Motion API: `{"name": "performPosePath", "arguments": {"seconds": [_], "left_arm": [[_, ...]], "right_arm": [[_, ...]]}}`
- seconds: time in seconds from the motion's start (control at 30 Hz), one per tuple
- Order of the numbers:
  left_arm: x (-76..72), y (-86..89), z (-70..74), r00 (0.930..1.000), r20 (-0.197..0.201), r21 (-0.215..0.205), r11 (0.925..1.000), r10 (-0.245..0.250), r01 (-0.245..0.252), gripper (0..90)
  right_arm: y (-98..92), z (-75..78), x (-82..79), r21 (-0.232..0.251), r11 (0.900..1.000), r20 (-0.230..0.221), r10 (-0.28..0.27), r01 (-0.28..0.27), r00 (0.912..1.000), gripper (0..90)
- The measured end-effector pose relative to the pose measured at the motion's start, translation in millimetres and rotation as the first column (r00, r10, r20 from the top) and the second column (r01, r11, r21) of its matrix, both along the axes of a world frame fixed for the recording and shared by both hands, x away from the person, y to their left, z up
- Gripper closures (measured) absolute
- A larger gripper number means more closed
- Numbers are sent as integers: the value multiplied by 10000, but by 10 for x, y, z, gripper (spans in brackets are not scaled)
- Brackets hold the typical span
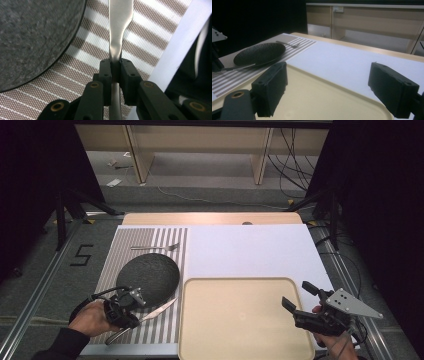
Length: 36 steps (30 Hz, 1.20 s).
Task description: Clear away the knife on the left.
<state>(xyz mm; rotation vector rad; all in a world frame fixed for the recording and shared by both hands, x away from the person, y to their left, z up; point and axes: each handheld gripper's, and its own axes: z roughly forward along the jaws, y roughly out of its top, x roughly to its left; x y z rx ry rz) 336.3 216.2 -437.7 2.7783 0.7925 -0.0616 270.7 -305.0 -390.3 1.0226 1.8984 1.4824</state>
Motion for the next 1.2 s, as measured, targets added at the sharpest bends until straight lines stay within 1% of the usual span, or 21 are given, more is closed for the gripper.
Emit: {"name": "performPosePath", "arguments": {"seconds": [0.03, 0.07, 0.13, 0.23, 0.33, 0.43, 0.47, 0.5, 0.6, 0.63, 0.67, 0.7, 0.73, 0.8, 0.83, 0.9, 0.93, 1.0, 1.03, 1.07, 1.2], "left_arm": [[2, -2, 17, 10000, -34, -117, 9999, 31, -31, 801], [-2, -22, 55, 9999, 15, -286, 9995, 133, -132, 801], [-6, -43, 81, 9999, 66, -354, 9993, 122, -119, 801], [-25, -98, 137, 9994, 192, -577, 9979, 303, -291, 802], [-38, -151, 187, 9989, 131, -967, 9944, 444, -430, 802], [-47, -203, 231, 9983, 144, -1236, 9908, 573, -551, 802], [-46, -220, 246, 9982, 131, -1328, 9896, 578, -556, 802], [-51, -237, 260, 9979, 229, -1446, 9879, 599, -560, 801], [-57, -292, 293, 9976, 326, -1727, 9835, 612, -547, 801], [-60, -328, 304, 9980, 277, -1845, 9815, 575, -514, 801], [-60, -328, 304, 9980, 277, -1845, 9815, 575, -514, 801], [-62, -355, 309, 9977, 282, -1976, 9787, 619, -551, 801], [-58, -375, 314, 9980, 177, -2079, 9766, 608, -558, 801], [-56, -429, 329, 9973, 185, -2265, 9719, 706, -646, 801], [-51, -449, 335, 9977, 159, -2280, 9718, 661, -608, 801], [-48, -502, 365, 9974, 261, -2352, 9702, 665, -585, 801], [-47, -528, 383, 9976, 244, -2471, 9673, 647, -567, 801], [-51, -578, 408, 9973, 215, -2787, 9584, 698, -610, 801], [-56, -638, 415, 9978, 167, -2909, 9551, 634, -558, 801], [-56, -638, 415, 9978, 167, -2909, 9551, 634, -558, 801], [-52, -767, 408, 9991, 40, -2858, 9575, 428, -399, 801]], "right_arm": [[-1, 0, -1, 6, 10000, -3, 3, -3, 10000, 167], [-3, 0, 1, 22, 10000, -6, 6, -6, 10000, 167], [-4, 0, 1, 24, 10000, -5, 5, -5, 10000, 168], [-5, 1, 3, 16, 10000, 45, 27, -28, 10000, 168], [-4, 1, 2, 21, 10000, 45, 31, -31, 10000, 168], [-5, 3, 0, 21, 10000, 43, 23, -23, 10000, 167], [-6, 3, 0, 18, 10000, 45, 22, -22, 10000, 167], [-6, 4, -1, 21, 10000, 45, 20, -20, 10000, 167], [-6, 6, -2, 7, 10000, 42, 11, -11, 10000, 167], [-6, 5, -2, 5, 10000, 41, 13, -13, 10000, 167], [-6, 5, -2, 5, 10000, 41, 13, -13, 10000, 167], [-6, 5, -1, 2, 10000, 41, 13, -13, 10000, 167], [-5, 5, -2, 8, 10000, 36, 16, -16, 10000, 167], [-5, 5, -2, 8, 10000, 33, 17, -17, 10000, 167], [-5, 5, -3, 6, 10000, 33, 19, -19, 10000, 167], [-5, 6, -3, 11, 10000, 32, 21, -21, 10000, 167], [-5, 6, -3, 18, 10000, 33, 24, -24, 10000, 168], [-2, 2, 5, 16, 10000, 66, 59, -59, 10000, 167], [0, 2, 0, 25, 10000, 32, 52, -52, 10000, 167], [0, 2, 0, 25, 10000, 32, 52, -52, 10000, 167], [1, 9, -10, -10, 10000, 18, 65, -65, 10000, 168]]}}
